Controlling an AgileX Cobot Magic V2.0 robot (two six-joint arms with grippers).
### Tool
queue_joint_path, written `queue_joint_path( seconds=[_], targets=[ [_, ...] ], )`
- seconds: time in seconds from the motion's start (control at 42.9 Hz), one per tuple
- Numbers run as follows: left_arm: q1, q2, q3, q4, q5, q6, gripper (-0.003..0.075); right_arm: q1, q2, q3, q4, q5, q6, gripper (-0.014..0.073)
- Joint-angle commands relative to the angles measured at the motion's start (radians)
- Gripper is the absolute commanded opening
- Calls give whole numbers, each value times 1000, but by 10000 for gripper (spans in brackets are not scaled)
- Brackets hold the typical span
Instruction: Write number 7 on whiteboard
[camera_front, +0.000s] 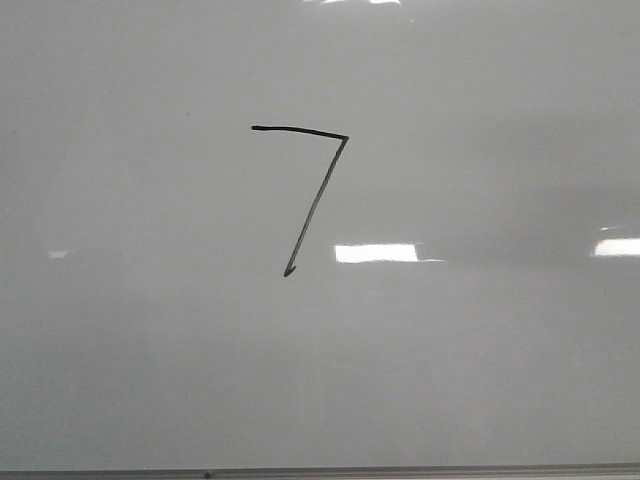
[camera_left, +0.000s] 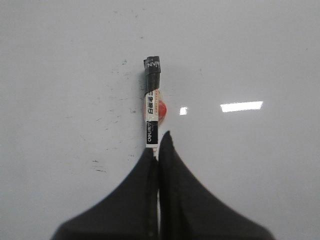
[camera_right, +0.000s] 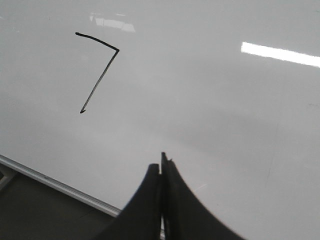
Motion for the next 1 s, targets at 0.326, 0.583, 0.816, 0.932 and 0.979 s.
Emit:
queue_joint_path(
  seconds=[0.326,0.583,0.816,0.932,0.979],
  targets=[
    [0,-16,4,0,-91,-7,-20,-6,3,-26,22,-63,-4,-68],
    [0,-16,4,0,-91,-7,-20,-6,3,-26,22,-63,-4,-68],
    [0,-16,4,0,-91,-7,-20,-6,3,-21,22,-68,-4,-68],
    [0,-16,4,0,-91,-7,-20,-13,-38,18,-10,-127,-1,-68],
    [0,-16,4,0,-91,-7,-20,-14,-59,40,-31,-161,9,-68]
  ],
)
